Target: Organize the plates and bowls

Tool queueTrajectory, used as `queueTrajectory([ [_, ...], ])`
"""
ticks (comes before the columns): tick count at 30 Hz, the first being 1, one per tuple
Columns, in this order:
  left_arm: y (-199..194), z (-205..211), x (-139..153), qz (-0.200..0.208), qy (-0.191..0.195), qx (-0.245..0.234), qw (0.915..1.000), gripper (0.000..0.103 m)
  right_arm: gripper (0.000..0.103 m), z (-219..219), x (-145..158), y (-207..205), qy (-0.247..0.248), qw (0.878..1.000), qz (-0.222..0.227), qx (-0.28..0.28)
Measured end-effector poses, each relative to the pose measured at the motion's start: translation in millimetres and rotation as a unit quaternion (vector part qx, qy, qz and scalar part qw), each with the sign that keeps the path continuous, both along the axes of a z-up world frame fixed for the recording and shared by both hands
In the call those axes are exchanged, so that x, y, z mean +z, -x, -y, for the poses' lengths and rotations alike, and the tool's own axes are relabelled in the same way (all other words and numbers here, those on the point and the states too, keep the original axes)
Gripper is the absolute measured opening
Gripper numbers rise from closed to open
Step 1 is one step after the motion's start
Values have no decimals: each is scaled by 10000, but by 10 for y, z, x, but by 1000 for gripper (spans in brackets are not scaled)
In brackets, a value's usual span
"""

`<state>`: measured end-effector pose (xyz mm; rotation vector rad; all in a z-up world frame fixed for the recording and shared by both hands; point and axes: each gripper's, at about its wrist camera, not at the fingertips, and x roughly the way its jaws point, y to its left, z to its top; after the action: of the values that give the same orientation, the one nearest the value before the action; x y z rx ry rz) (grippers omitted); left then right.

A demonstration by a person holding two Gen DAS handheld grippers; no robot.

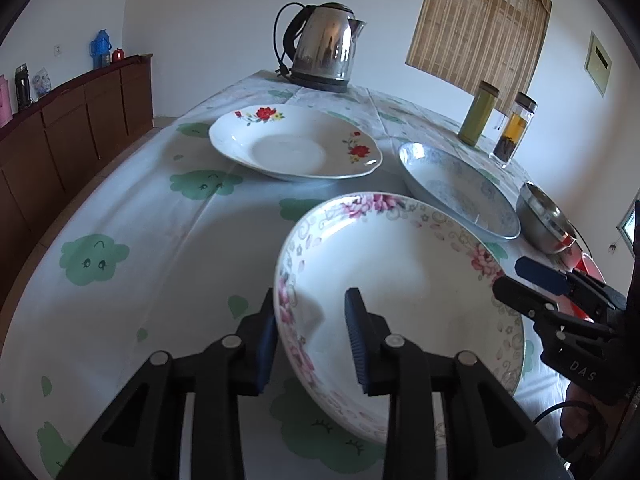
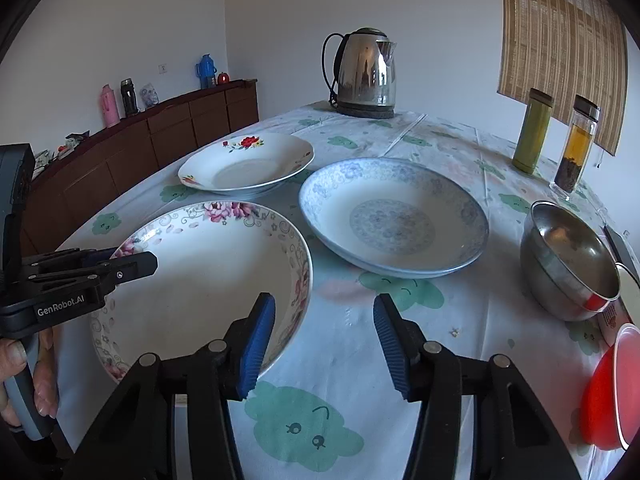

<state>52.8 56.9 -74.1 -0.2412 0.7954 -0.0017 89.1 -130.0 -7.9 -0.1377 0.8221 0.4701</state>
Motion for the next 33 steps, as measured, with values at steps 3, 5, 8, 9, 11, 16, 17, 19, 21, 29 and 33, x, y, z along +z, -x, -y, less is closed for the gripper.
queueTrajectory([
  [3,-29,-9,-16,-79,54,-19,10000,28,43,-66,-39,-10,77,9998,-118,163],
  [5,-31,-28,-22,-83,112,0,9999,25,31,-102,-63,-16,112,9994,-197,259],
  [8,-28,-40,-23,-73,145,8,9999,22,20,-123,-68,-20,61,9990,-229,367],
  [9,-26,-42,-23,-69,143,13,9999,21,20,-126,-68,-21,70,9991,-222,359],
  [11,-34,-33,-23,-69,129,21,9999,20,19,-123,-70,-24,58,9991,-233,355],
  [16,-38,-47,-23,-64,144,70,9999,15,19,-138,-70,-27,121,9991,-202,340],
  [17,-36,-55,-23,-56,164,82,9998,14,19,-139,-70,-28,127,9991,-200,340],
  [19,-26,-66,-18,-16,184,110,9998,12,19,-137,-69,-29,118,9991,-208,339],
  [21,-4,-78,-1,86,203,177,9996,10,19,-139,-70,-30,97,9991,-220,339],
  [29,13,-117,18,219,289,256,9990,8,18,-142,-78,-37,78,9989,-268,386],
  [33,18,-106,27,268,237,284,9990,8,18,-144,-73,-26,69,9989,-247,400],
])
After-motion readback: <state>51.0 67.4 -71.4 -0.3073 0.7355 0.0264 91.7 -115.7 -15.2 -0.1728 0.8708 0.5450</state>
